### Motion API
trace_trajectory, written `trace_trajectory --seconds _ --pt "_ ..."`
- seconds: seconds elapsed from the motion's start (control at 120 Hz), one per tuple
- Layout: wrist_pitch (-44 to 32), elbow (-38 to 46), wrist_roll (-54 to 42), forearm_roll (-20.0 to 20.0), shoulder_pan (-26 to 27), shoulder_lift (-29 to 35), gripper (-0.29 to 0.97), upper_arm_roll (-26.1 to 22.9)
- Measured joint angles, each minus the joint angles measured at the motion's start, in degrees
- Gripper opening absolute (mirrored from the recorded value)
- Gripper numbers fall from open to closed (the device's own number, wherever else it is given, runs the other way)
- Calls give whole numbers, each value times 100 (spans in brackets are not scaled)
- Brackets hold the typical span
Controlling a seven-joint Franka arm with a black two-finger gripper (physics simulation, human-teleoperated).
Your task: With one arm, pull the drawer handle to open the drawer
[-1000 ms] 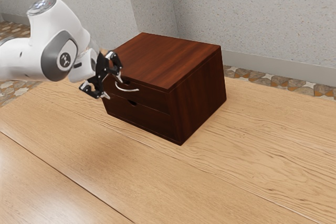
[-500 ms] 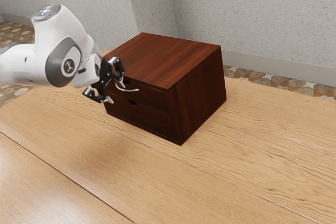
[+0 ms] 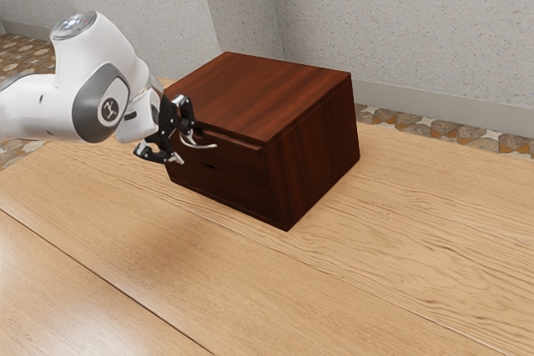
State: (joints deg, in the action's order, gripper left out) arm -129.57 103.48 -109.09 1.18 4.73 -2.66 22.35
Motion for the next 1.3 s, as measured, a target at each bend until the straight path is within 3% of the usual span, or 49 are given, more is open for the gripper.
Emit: trace_trajectory --seconds 0.217,0.642,1.3 --pt "67 -17 50 5 -4 9 10 -1" --pt "711 -148 180 -1 -19 32 8 36" --pt "1131 417 367 -206 -38 752 7 61"
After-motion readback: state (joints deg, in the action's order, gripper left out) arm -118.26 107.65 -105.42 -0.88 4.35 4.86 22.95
